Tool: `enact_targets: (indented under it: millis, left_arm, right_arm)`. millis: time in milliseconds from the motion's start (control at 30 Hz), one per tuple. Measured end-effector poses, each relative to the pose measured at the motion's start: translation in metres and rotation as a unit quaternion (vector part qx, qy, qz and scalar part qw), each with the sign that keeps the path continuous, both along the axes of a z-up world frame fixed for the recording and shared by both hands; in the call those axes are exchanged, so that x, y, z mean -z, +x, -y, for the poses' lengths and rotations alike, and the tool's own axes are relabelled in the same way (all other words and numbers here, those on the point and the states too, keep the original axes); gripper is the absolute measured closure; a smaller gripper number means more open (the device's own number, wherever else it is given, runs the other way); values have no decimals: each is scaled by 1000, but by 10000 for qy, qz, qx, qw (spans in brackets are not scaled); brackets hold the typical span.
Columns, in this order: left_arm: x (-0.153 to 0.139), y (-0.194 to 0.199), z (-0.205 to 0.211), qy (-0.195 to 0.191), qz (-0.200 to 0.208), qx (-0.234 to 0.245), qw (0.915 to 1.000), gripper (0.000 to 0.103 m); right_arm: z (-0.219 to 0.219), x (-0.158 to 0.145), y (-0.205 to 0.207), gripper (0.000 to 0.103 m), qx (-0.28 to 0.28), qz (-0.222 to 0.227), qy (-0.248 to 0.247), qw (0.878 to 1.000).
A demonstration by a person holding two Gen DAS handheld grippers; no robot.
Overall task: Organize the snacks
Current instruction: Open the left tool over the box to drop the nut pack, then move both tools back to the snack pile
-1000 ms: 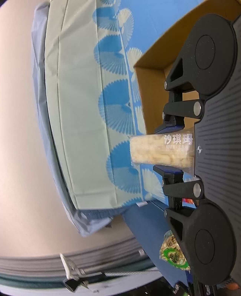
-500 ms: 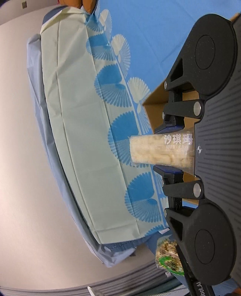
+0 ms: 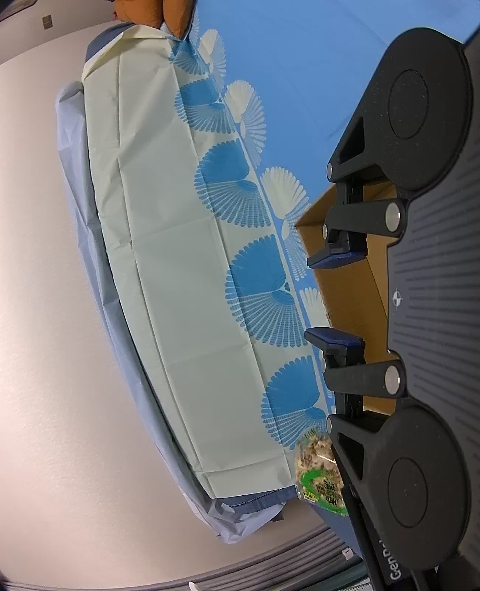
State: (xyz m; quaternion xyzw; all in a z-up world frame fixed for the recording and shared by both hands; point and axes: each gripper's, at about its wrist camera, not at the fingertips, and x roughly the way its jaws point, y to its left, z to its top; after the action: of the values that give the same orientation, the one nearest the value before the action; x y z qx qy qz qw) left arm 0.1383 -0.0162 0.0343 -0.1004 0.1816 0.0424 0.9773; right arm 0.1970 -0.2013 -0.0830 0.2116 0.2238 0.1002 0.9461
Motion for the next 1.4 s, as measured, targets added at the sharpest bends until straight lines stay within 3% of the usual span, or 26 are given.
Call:
enact_targets:
  millis: [133,333,500,667,800,900,967,1000,1067,1167,1300,1367,1400]
  left_arm:
    - [0,3,2,-28,-55,75,10000,12]
    - [-1,-5,9,168,149,169,9996,11]
    - [1,-23,12,660,344,134,9971,11]
    - [8,-48,-12,593,277,80,9978,11]
    - [22,-76,-54,484,80,-138,9987,13]
    - [36,-96,-96,412,-161,-399,9982,20]
    - [47,-107,-128,320,-368,-555,9973,51]
    - [51,-111,-142,354,-470,-679,9960,59]
    - [59,-118,-167,524,-567,-964,9923,91]
    - [70,-125,-197,490,-595,-1175,9901,93]
    - [99,-133,-209,518,-604,-1091,9908,93]
    - [111,-131,-206,540,-825,-1028,9898,93]
    - [108,-131,-206,532,-728,-1026,9906,93]
  right_arm:
    - [3,0,1,64,90,-43,7,9999]
    - [7,3,2,40,312,-164,-32,9994]
    - [7,4,1,26,491,-133,-95,9987]
    - [-3,3,-4,25,547,44,-284,9981]
    - [-18,2,-12,25,509,294,-555,9967]
    - [-27,1,-19,25,466,394,-718,9955]
    - [-33,0,-22,25,314,415,-718,9961]
    - [-36,0,-23,25,265,423,-732,9961]
    - [-42,-1,-27,25,210,487,-733,9959]
    - [-53,-4,-32,33,-54,522,-685,9963]
    - [-74,-2,-37,68,-578,467,-657,9951]
    - [-88,-3,-44,73,-845,513,-613,9932]
    - [-95,-3,-49,74,-990,560,-597,9917]
